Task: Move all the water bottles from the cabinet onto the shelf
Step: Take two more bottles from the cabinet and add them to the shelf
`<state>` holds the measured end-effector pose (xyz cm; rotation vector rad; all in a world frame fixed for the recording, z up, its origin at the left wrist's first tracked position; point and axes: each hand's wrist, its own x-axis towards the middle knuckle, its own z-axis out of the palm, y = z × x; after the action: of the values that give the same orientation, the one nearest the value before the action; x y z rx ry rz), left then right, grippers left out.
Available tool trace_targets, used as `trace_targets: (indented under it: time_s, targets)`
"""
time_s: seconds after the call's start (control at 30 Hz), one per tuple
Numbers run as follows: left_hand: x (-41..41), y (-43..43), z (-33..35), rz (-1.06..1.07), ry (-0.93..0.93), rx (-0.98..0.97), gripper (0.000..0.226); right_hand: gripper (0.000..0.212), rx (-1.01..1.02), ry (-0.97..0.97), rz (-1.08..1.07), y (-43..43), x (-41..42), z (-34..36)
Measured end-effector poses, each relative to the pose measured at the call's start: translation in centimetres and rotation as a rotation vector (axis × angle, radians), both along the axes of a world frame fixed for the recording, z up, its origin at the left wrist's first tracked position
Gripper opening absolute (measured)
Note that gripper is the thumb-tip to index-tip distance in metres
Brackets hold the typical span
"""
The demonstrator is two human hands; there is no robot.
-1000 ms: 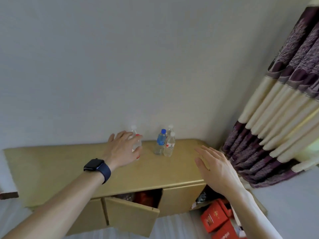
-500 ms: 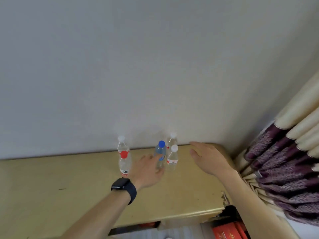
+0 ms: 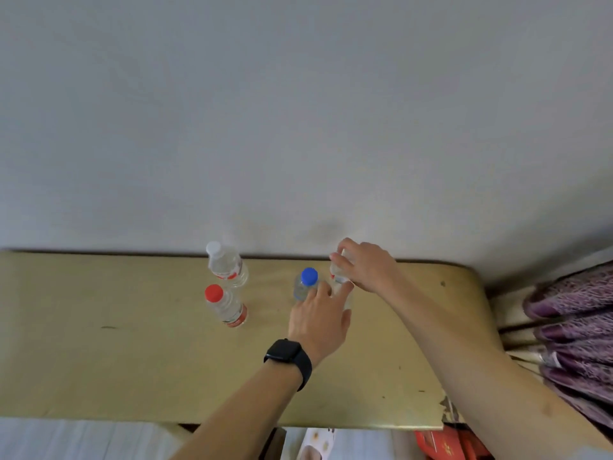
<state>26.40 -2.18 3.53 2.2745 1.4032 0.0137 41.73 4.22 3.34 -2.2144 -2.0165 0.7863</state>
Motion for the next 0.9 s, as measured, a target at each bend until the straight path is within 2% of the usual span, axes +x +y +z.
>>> trace_targets:
  time_s: [0.13,0.3,0.4,0.57,0.73,0.9]
  targets:
    - [-0.7,0.2,-0.9,-0.024,0.026,0.027,0.028,0.033,0.044,0.022,-0.09,-1.9,1.8,-1.0]
    - [-2.1,-0.3,-1.7,-0.144,0.095,0.037,0.027,0.032,-0.039,0.062,-0.318,-7.7,4.3,-2.2]
    - [-3.5,-0.2,-1.7,-0.169,0.073,0.003,0.022,0.03,-0.039,0.04,-0.416,-12.3,3.2,-1.8]
    - [-7.3,-0.3,-1.3,-0.242,0.096,-0.045,0.024,0.021,0.036,0.028,-0.371,-18.3,-0.3,-0.8]
    - [-9.4,-1.2,-0.6,-0.374,0.236,-0.028,0.034,0.025,0.068,0.011,-0.252,-21.4,-4.3,-1.4]
    - [-10.4,-1.7,-0.4,-0.496,0.258,0.009,0.043,0.043,0.023,-0.097,-0.418,-22.6,-6.9,-1.5]
